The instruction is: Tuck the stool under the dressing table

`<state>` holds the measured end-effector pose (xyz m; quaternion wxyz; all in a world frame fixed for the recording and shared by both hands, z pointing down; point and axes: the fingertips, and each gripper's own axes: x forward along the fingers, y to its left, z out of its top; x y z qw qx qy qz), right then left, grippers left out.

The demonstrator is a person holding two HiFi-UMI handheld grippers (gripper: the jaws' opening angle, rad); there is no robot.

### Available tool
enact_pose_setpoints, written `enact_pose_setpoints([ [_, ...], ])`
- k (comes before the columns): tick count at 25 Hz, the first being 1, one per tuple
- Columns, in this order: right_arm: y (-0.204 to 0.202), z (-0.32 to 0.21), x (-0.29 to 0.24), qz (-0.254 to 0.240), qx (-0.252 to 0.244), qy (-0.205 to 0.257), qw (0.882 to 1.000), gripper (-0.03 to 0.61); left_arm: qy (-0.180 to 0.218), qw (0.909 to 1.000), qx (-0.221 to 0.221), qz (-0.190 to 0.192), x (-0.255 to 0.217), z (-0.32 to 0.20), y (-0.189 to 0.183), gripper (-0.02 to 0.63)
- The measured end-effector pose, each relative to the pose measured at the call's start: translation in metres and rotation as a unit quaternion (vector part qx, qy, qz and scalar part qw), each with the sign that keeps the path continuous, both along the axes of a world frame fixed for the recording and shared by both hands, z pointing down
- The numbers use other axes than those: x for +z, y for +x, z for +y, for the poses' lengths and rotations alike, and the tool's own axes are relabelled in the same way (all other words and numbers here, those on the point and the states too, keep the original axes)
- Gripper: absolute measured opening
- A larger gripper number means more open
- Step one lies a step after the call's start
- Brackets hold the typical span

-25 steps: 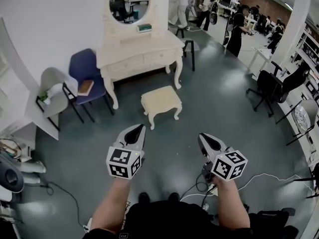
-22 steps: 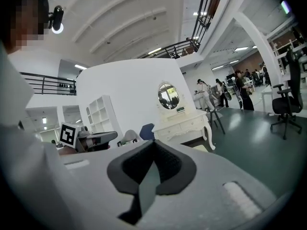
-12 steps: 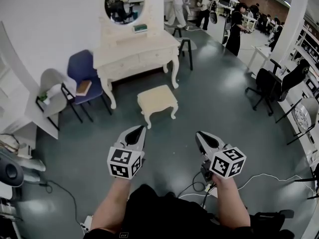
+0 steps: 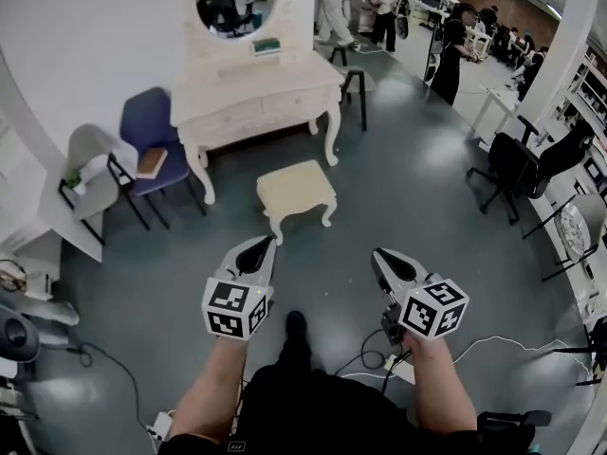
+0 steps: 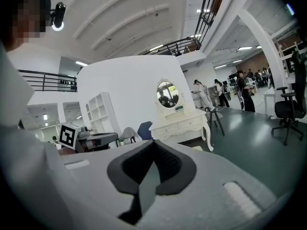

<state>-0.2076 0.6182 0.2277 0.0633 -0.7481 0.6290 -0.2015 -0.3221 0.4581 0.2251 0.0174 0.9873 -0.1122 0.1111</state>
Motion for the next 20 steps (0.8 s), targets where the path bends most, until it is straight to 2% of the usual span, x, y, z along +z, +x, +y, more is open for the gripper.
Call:
enact_pose_setpoints([
  [4, 0.025, -0.026, 0.004, 0.001, -0.002, -0.011, 1.000, -0.003, 0.004, 1.0000, -0.007, 0.006, 0.004, -0.033, 0.025, 0.018],
  [8, 0.063, -0.059, 0.006, 0.004, 0.006, -0.014, 1.000, -0.003, -0.013, 0.9997, -0.012, 0.015, 0.009, -0.072, 0.056, 0.018],
  [14, 0.105, -0.117, 0.014, -0.003, 0.004, -0.025, 1.000, -0.002, -0.021, 0.9996, -0.014, 0.009, 0.013, -0.134, 0.095, 0.018],
  [20, 0.124, -0.174, 0.018, -0.012, -0.008, -0.037, 0.999, 0.003, -0.032, 0.9994, -0.012, 0.000, 0.018, -0.184, 0.122, 0.018],
])
